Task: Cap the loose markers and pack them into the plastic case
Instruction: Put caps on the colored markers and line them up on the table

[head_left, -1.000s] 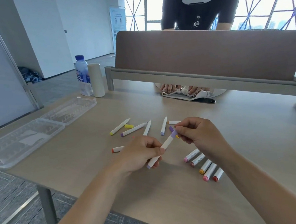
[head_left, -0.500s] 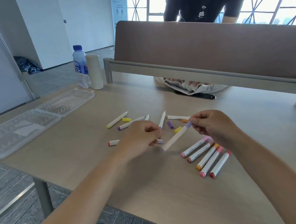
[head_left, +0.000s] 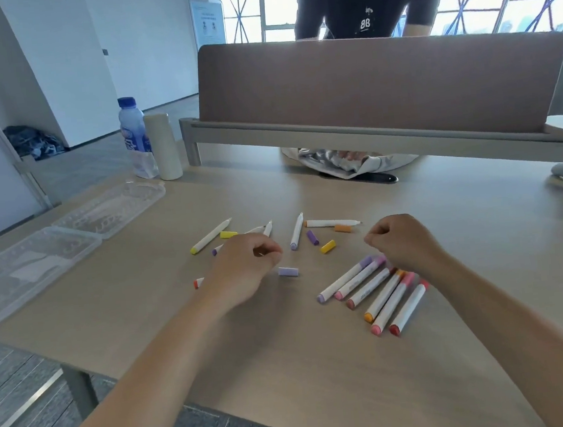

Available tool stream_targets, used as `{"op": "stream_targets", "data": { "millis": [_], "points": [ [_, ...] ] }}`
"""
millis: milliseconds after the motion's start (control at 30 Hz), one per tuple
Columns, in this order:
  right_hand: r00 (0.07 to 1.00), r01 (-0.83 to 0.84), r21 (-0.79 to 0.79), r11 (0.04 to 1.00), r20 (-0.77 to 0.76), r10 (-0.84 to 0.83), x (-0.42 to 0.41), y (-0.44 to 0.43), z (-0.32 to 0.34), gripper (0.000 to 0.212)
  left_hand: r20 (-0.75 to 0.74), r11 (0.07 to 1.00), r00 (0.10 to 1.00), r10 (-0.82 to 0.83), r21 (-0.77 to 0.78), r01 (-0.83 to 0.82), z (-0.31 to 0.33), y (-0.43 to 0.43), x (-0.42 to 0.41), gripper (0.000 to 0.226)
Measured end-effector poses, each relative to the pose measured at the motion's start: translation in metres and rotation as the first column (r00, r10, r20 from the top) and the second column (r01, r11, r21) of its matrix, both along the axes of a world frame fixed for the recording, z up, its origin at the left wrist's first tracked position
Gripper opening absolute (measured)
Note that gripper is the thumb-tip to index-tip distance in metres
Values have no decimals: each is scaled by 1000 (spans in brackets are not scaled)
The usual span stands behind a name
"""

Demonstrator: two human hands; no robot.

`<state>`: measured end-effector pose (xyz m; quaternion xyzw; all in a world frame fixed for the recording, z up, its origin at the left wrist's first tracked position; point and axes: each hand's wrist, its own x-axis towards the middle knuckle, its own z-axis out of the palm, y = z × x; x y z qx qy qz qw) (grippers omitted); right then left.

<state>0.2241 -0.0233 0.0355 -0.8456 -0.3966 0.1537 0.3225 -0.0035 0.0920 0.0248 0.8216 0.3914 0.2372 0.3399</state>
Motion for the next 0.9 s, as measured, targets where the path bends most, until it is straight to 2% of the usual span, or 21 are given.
{"op": "stream_targets", "data": {
  "millis": [133, 233, 400, 600, 667, 800, 900],
  "points": [
    [998, -22, 62, 998, -63, 26, -4, 9, -3, 18, 5, 1000, 1000, -7, -17, 7, 3, 4, 11, 11],
    [998, -24, 106, 994, -47, 30, -4, 21, -3, 20, -42, 1000, 999, -3, 7, 4, 8, 12, 32, 9],
    [998, -51, 135, 990, -29, 55, 3, 43, -1, 18, -261, 985, 963, 64, 171, -19, 12, 31, 76, 20],
    [994, -83, 172, 982, -61, 95, 13, 53, 0, 20, -482, 981, 867, 130, 191, -41, -7, 47, 113, 32],
    [991, -88, 185, 979, -82, 104, 15, 53, 0, 20, -542, 979, 828, 143, 203, -36, -10, 52, 118, 30],
    [988, -114, 186, 976, -83, 131, 14, 52, -3, 22, -500, 978, 854, 142, 204, -43, -10, 52, 111, 24],
    [986, -145, 176, 974, -53, 156, 9, 50, -6, 20, -345, 985, 930, 130, 148, -83, -4, 47, 91, 17]
  ]
}}
